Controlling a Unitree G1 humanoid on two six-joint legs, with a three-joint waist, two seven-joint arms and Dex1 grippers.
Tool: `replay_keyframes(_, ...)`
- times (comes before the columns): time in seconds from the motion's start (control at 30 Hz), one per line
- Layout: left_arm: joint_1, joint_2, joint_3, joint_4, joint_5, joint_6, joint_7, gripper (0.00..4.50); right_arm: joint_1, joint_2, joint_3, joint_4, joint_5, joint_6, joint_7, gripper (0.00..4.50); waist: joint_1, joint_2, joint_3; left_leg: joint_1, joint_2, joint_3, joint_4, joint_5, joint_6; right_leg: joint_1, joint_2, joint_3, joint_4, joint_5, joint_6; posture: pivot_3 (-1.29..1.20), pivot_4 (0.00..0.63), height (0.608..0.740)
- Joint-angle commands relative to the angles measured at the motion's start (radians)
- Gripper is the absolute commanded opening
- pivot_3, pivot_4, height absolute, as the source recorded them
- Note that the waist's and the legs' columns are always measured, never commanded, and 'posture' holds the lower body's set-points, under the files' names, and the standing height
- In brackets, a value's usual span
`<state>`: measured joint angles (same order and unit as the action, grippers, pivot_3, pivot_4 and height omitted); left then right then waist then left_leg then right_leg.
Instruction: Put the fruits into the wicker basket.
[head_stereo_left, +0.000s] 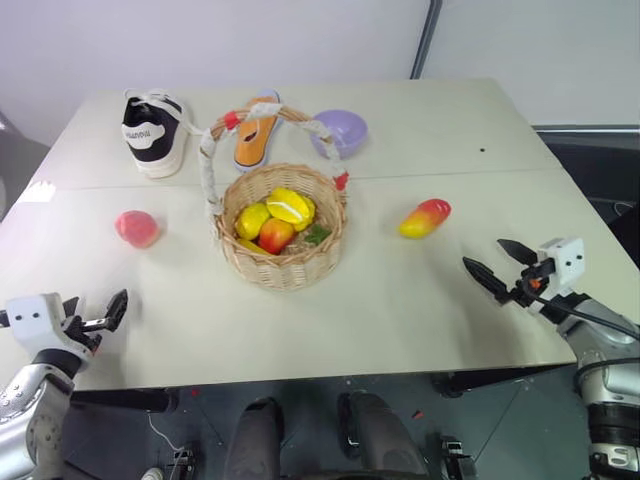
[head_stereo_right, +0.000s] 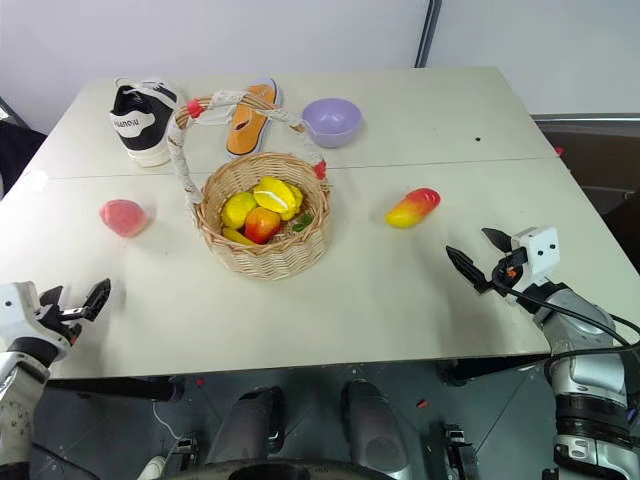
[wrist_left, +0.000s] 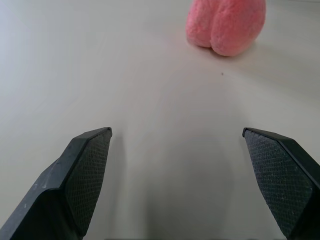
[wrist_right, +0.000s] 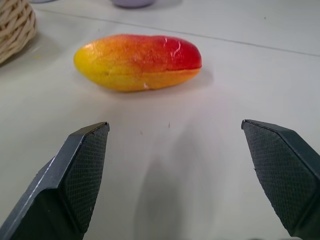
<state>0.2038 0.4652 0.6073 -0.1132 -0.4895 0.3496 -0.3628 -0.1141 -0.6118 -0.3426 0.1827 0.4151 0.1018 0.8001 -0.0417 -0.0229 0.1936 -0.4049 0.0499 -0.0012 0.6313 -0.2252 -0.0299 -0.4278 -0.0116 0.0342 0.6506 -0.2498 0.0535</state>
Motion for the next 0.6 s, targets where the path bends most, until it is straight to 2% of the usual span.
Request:
replay_keyframes(0.03, 0.001, 0.001, 0.025, -0.038, -0.011, -0.025, -0.001, 4.5, -0.02, 0.001, -0.008, -0.026, 0.008, -0.009, -0.009, 4.42, 0.0, 0.0, 0.0, 0.0, 0.0, 0.0, 0.0, 0.0, 0.0, 0.0, 0.0, 0.0, 0.0, 0.0, 0.0, 0.0, 0.15, 0.736)
replay_keyframes(0.4, -0.052, 0.008, 0.023, -0.063, -0.066, 0.028, 0.015, 4.5, -0.013, -0.012, 0.005, -0.147, 0.035, 0.023, 0.004, 4.42, 0.0, 0.0, 0.0, 0.0, 0.0, 0.0, 0.0, 0.0, 0.0, 0.0, 0.0, 0.0, 0.0, 0.0, 0.0, 0.0, 0.15, 0.736)
replay_keyframes(0.6, -0.18, 0.095, -0.031, -0.095, -0.011, 0.126, 0.085, 4.5, -0.065, -0.099, 0.078, -0.413, 0.172, 0.244, 0.107, 4.42, 0.001, 0.0, 0.0, 0.0, 0.0, -0.001, 0.0, 0.0, 0.0, 0.0, 0.0, 0.0, 0.001, 0.0, 0.0, 0.0, 0.15, 0.736)
